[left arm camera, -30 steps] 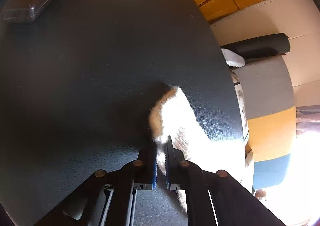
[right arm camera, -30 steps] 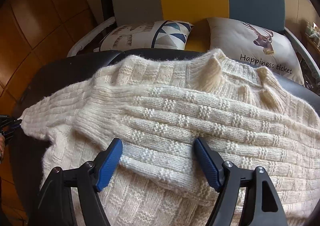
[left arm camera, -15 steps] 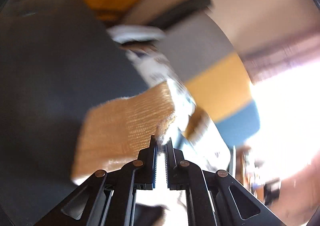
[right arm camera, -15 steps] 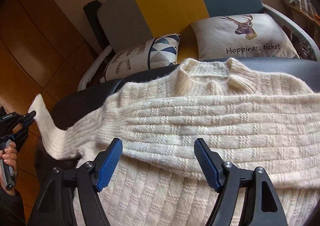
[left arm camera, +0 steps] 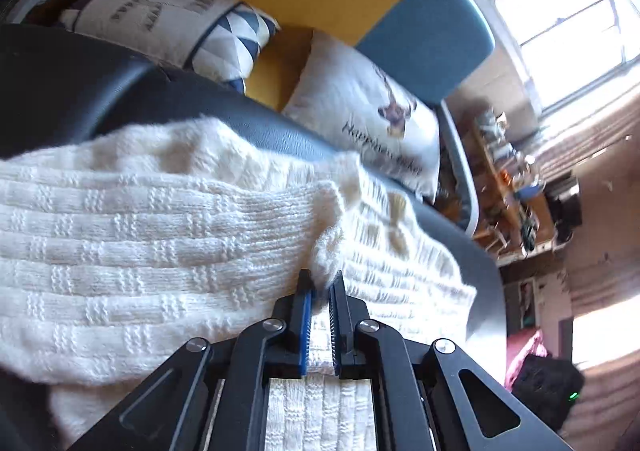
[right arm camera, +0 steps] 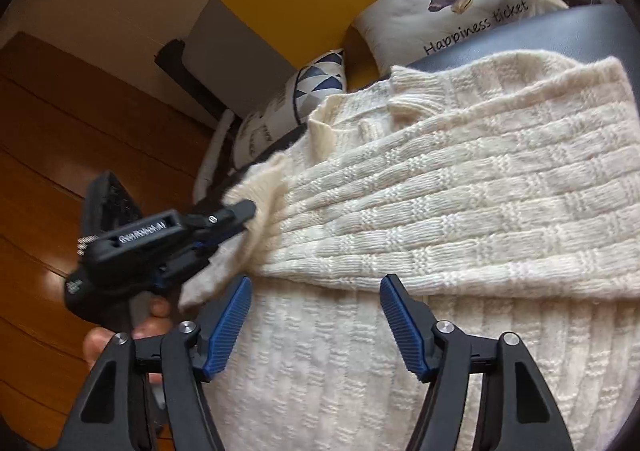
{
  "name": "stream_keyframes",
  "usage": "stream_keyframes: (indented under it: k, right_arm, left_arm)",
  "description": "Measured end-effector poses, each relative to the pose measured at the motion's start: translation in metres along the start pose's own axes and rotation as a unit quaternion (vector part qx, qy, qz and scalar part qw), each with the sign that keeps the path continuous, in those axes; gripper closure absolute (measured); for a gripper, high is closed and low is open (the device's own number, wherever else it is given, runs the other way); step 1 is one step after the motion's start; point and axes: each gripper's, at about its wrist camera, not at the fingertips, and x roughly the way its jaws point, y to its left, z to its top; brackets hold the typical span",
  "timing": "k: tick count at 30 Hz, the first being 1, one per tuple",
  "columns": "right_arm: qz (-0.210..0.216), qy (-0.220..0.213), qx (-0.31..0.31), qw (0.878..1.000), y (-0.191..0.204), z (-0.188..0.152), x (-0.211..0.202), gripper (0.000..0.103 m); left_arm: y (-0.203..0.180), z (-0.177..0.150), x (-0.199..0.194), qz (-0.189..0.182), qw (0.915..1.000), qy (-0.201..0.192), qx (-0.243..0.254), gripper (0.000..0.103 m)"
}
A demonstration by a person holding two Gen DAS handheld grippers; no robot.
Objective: Fold clothes
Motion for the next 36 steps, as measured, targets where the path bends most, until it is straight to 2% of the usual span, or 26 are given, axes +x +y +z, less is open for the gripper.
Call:
stream_keyframes:
  k: [2,4,6,9,12,14,16,19,21,24,26,30,33,36]
  right_arm:
    - [0.035,0.004,0.030,0.999,0.000,0.003,0.011,0.038]
    - [0.067,0.014,0.064,0.996,0.000,0.005,0.026,0.038]
    - [0.095,0.022,0.095,0.991,0.001,0.007,0.042,0.038]
    - [0.103,0.016,0.122,0.987,0.006,0.006,0.066,0.038]
    - [0.084,0.000,0.136,0.987,0.011,0.003,0.083,0.051]
    - [0.076,-0.004,0.149,0.986,0.014,0.002,0.093,0.052]
    - [0.070,-0.008,0.163,0.984,0.015,0.001,0.103,0.059]
    - [0.062,-0.035,0.173,0.982,0.018,-0.001,0.111,0.070]
    - [0.058,-0.044,0.170,0.983,0.020,-0.003,0.119,0.073]
    - [0.102,-0.045,0.161,0.981,0.021,-0.010,0.135,0.074]
    - [0.117,-0.055,0.145,0.981,0.025,-0.011,0.137,0.073]
    - [0.084,-0.020,0.124,0.988,0.034,-0.005,0.141,0.074]
    - [0.038,-0.008,0.122,0.992,0.041,0.001,0.143,0.095]
    - [0.014,-0.024,0.095,0.995,0.054,0.010,0.139,0.096]
  left_arm:
    - [0.007,0.001,-0.005,-0.030,0.9995,0.003,-0.012,0.091]
    - [0.015,-0.011,-0.028,-0.067,0.9973,-0.011,-0.029,0.080]
    - [0.028,-0.011,-0.051,-0.086,0.9947,-0.029,-0.048,0.066]
    - [0.055,-0.013,-0.079,-0.109,0.9894,-0.056,-0.078,0.064]
    - [0.090,-0.018,-0.098,-0.119,0.9837,-0.074,-0.112,0.060]
    - [0.118,-0.029,-0.111,-0.122,0.9794,-0.082,-0.138,0.059]
    - [0.144,-0.040,-0.116,-0.120,0.9753,-0.087,-0.163,0.058]
    - [0.175,-0.054,-0.118,-0.122,0.9677,-0.095,-0.199,0.058]
    - [0.194,-0.063,-0.122,-0.129,0.9618,-0.097,-0.221,0.058]
    - [0.212,-0.075,-0.125,-0.140,0.9545,-0.098,-0.244,0.058]
    - [0.219,-0.081,-0.126,-0.143,0.9520,-0.099,-0.252,0.058]
    - [0.224,-0.088,-0.129,-0.161,0.9448,-0.103,-0.266,0.058]
    - [0.223,-0.091,-0.132,-0.172,0.9409,-0.108,-0.271,0.058]
    - [0.217,-0.093,-0.134,-0.175,0.9404,-0.108,-0.271,0.057]
